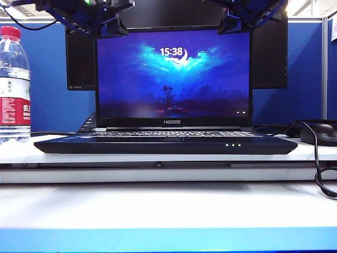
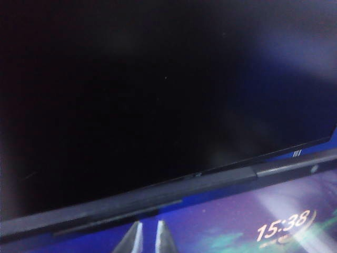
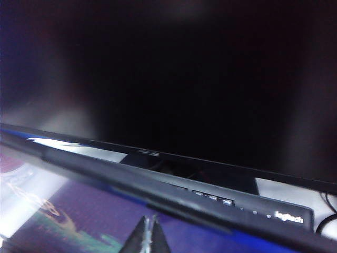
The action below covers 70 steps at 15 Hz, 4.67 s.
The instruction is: Open the lid of the black laptop.
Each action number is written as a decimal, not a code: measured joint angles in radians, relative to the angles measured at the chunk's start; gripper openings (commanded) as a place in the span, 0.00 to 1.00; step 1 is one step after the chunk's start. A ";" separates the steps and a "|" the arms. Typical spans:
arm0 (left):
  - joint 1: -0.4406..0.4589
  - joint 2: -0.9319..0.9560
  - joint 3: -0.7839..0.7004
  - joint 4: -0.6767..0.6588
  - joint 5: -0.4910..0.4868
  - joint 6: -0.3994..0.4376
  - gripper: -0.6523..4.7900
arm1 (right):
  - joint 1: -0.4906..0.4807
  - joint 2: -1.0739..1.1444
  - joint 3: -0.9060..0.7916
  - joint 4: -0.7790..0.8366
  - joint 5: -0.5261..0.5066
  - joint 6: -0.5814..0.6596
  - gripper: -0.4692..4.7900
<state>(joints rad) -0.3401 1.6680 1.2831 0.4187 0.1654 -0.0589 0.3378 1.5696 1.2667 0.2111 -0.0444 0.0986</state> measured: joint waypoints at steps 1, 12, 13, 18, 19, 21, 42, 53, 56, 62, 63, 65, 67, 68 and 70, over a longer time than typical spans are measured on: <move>0.000 0.011 0.007 0.006 0.001 0.002 0.22 | -0.005 0.003 0.000 0.001 0.006 0.000 0.09; 0.001 0.097 0.050 0.008 0.032 -0.002 0.22 | -0.053 0.019 0.002 -0.002 -0.006 0.000 0.09; 0.002 0.088 0.050 -0.019 0.065 -0.006 0.22 | -0.053 0.018 0.003 -0.024 -0.021 0.002 0.09; 0.003 -0.005 0.051 -0.269 0.424 -0.008 0.22 | -0.052 -0.093 0.003 -0.196 -0.146 0.005 0.09; 0.002 -0.016 0.051 -0.317 0.482 -0.008 0.22 | -0.052 -0.121 0.003 -0.230 -0.169 0.005 0.09; 0.000 -0.041 0.051 -0.402 0.558 -0.005 0.21 | -0.052 -0.180 0.003 -0.294 -0.194 0.005 0.09; 0.000 -1.161 -0.358 -0.834 0.232 0.087 0.19 | -0.051 -1.153 -0.430 -0.610 -0.168 -0.017 0.09; 0.000 -1.312 -0.528 -0.944 0.223 -0.010 0.19 | -0.052 -1.218 -0.526 -0.990 -0.167 0.013 0.09; 0.000 -1.312 -0.528 -0.943 0.223 -0.010 0.19 | -0.052 -1.218 -0.526 -0.990 -0.167 0.013 0.09; 0.178 -1.604 -0.563 -0.979 -0.141 -0.002 0.19 | -0.052 -1.220 -0.526 -0.989 -0.166 0.013 0.09; 0.200 -1.633 -0.594 -0.988 -0.141 -0.008 0.19 | -0.052 -1.220 -0.526 -0.989 -0.166 0.013 0.09; 0.226 -1.661 -0.727 -0.912 -0.143 -0.037 0.19 | -0.052 -1.222 -0.526 -0.988 -0.160 0.013 0.09; 0.229 -1.661 -0.845 -0.776 -0.143 -0.039 0.19 | -0.052 -1.222 -0.526 -0.988 -0.158 0.013 0.09; 0.296 -1.662 -1.034 -0.630 -0.142 -0.103 0.19 | -0.052 -1.222 -0.526 -0.988 -0.158 0.013 0.09; 0.315 -1.662 -1.082 -0.601 -0.143 -0.149 0.19 | -0.052 -1.222 -0.526 -0.988 -0.158 0.013 0.09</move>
<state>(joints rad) -0.0254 0.0059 0.2008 -0.1825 0.0227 -0.2081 0.2855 0.3473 0.7406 -0.7773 -0.2028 0.1112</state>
